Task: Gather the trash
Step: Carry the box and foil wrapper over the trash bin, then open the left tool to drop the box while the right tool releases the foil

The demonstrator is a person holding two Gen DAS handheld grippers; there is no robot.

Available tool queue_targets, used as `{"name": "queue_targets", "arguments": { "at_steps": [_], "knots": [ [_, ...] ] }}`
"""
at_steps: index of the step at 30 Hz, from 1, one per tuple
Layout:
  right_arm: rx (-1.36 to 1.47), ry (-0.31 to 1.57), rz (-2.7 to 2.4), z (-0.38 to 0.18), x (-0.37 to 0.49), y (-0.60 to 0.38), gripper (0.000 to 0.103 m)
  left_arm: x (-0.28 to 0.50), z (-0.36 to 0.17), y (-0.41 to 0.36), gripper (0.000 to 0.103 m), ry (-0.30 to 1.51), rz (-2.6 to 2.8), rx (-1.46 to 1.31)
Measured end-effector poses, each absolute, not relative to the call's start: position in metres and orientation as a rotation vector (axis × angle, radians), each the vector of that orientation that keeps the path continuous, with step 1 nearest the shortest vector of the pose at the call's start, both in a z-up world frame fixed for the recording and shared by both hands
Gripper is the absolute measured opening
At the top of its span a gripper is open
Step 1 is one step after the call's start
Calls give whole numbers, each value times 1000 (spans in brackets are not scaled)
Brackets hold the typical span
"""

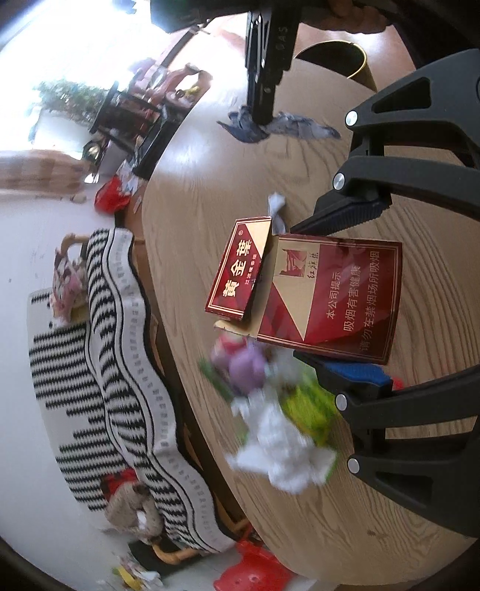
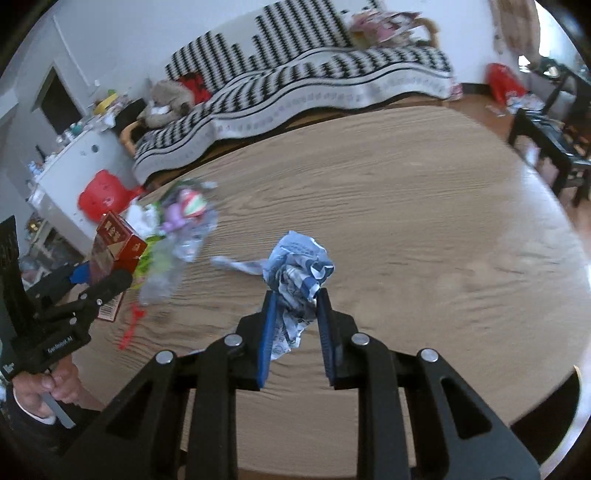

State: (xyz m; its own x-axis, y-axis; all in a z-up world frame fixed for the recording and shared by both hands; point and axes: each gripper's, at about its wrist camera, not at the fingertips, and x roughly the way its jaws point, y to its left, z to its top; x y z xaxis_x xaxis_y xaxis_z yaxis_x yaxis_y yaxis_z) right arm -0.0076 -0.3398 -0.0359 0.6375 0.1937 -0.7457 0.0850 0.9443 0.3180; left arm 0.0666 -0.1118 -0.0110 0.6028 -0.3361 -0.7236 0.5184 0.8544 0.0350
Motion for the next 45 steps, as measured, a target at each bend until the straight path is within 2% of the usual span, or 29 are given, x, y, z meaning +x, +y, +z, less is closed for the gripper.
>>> {"name": "queue_targets", "arguments": {
  "at_steps": [12, 23, 27, 36, 45],
  "knots": [
    [370, 806, -291, -45, -139, -502, 23, -7, -27, -301, 58, 781, -829, 313],
    [530, 894, -568, -111, -256, -622, 23, -100, -87, -447, 58, 880, -1139, 382],
    [582, 938, -611, -135, -277, -646, 23, -117, -107, -479, 58, 914, -1186, 407],
    [613, 955, -632, -144, -292, -661, 23, -123, -132, -518, 49, 962, -1226, 442],
    [624, 966, -630, -150, -291, -668, 23, -119, -143, -527, 49, 993, -1209, 442]
  ]
}}
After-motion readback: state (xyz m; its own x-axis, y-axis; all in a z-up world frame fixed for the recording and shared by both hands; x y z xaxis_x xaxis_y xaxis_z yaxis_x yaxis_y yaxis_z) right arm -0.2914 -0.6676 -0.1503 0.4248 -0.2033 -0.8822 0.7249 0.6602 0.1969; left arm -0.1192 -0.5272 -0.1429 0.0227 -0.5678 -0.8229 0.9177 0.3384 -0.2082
